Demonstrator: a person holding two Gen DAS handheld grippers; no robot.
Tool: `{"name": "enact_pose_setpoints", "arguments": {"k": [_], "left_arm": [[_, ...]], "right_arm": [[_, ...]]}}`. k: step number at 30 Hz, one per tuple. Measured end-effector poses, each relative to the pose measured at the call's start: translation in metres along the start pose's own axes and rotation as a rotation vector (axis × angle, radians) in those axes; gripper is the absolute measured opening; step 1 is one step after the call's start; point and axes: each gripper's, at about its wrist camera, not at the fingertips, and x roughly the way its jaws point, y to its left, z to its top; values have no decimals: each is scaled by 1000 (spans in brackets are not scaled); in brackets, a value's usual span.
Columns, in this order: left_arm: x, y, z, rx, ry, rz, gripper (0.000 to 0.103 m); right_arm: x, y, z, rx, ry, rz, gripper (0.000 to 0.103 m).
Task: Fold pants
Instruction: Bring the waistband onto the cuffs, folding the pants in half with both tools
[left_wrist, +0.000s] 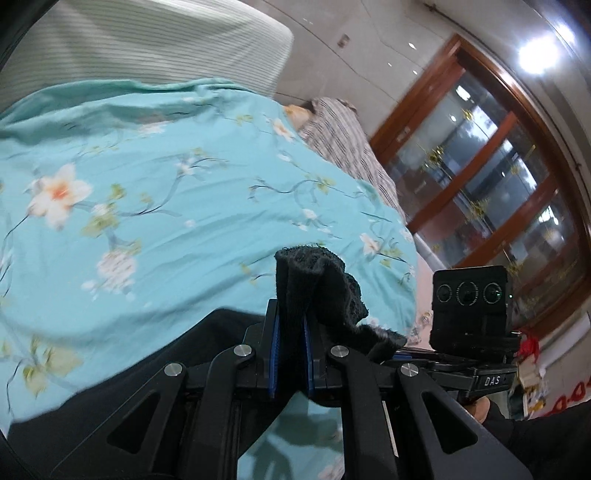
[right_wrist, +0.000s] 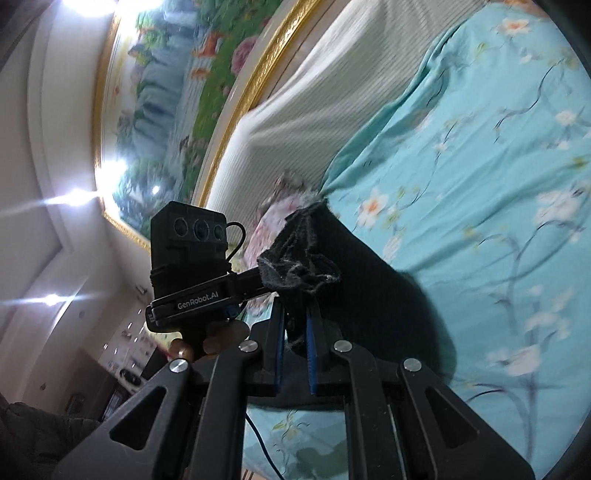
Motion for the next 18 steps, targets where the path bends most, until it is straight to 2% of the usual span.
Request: {"name": "enact_pose_setpoints", "arguments": {"k": [4,10,12,18], "left_arm": [[-14,22,-23,-56,-24,27,10],[-21,59,-54,-160,-33,60,9],[-21,68,-63,-181,-30,75,6],[-17,96,-90,-265,-19,102,6]], "right_arm": [[27,-4,-13,20,73,21,11],[58,-13,-33,40,163,6,11],[69,-17,-39,46,188,-7,11],[92,-25,-53,43,255,-67,11]]}}
